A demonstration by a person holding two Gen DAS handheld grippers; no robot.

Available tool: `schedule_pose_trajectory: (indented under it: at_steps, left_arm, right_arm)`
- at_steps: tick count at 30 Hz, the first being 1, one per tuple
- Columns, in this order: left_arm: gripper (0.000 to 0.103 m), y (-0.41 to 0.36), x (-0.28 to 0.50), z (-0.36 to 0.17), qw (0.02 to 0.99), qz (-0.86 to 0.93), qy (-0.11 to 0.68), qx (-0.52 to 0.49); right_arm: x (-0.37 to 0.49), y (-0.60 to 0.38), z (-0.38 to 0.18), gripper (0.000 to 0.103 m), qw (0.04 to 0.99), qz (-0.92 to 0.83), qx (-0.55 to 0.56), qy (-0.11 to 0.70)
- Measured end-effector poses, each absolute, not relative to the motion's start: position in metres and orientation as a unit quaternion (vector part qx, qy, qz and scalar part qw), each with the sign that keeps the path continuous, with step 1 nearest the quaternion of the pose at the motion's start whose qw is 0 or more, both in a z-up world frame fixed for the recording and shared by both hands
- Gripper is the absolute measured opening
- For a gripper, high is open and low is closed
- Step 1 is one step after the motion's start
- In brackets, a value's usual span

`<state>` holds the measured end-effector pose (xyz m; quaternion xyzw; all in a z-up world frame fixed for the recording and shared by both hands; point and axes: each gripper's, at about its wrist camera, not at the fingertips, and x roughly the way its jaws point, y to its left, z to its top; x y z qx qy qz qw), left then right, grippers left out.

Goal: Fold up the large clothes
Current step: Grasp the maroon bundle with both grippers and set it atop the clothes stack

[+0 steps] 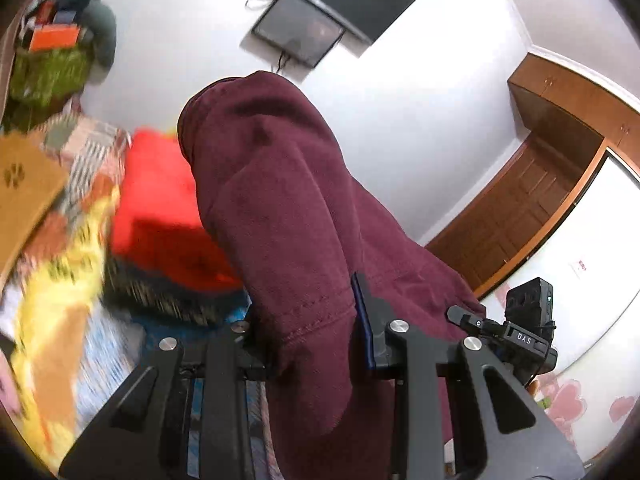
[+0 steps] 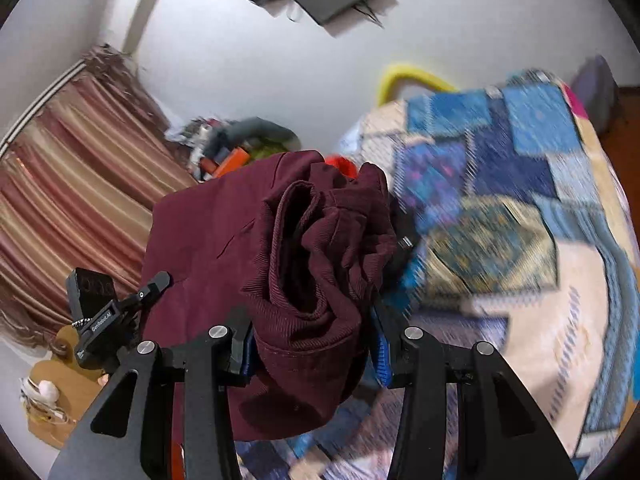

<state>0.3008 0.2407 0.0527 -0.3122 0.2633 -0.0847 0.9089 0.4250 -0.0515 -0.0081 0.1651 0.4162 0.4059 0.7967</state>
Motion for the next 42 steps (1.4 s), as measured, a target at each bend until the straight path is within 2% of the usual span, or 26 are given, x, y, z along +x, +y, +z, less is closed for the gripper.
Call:
schedule_pose_trajectory:
  at_steps: [5, 10, 12, 16, 21, 24, 26, 28, 33, 42]
  left_arm:
    - [0.030, 0.293, 0.337, 0.077, 0.916, -0.095, 0.251, -0.298]
    - [0.031, 0.346, 0.391, 0.067, 0.913, -0.090, 0.264, -0.296]
    - [0.031, 0.364, 0.419, 0.050, 0.909, -0.076, 0.281, -0.299]
    - [0.033, 0.404, 0.477, -0.016, 0.883, -0.042, 0.345, -0.314]
    - [0.051, 0.446, 0.507, -0.104, 0.839, 0.007, 0.387, -0.383]
    - [0.054, 0.453, 0.502, -0.117, 0.842, -0.002, 0.371, -0.392]
    - [0.063, 0.448, 0.497, -0.111, 0.851, 0.006, 0.374, -0.369]
    - [0.064, 0.441, 0.491, -0.103, 0.858, 0.029, 0.382, -0.342]
    - [0.064, 0.420, 0.462, -0.065, 0.875, 0.077, 0.384, -0.285]
    - [0.064, 0.359, 0.362, 0.030, 0.916, 0.079, 0.323, -0.225]
  right_arm:
    - [0.461, -0.004, 0.001, 0.040, 0.792, 0.430, 0.171, 0.399]
    - [0.505, 0.040, -0.011, 0.041, 0.787, 0.440, 0.178, 0.393]
    - [0.528, 0.061, -0.031, 0.041, 0.783, 0.438, 0.181, 0.402]
    - [0.563, 0.091, -0.081, 0.041, 0.773, 0.417, 0.187, 0.441]
    - [0.593, 0.116, -0.153, 0.048, 0.750, 0.393, 0.190, 0.496]
    - [0.590, 0.116, -0.153, 0.054, 0.755, 0.401, 0.176, 0.488]
    - [0.584, 0.114, -0.143, 0.063, 0.773, 0.388, 0.150, 0.479]
    - [0.575, 0.111, -0.131, 0.067, 0.788, 0.370, 0.125, 0.476]
    - [0.548, 0.094, -0.096, 0.068, 0.829, 0.337, 0.073, 0.440]
    - [0.466, 0.061, -0.009, 0.068, 0.862, 0.358, 0.048, 0.356]
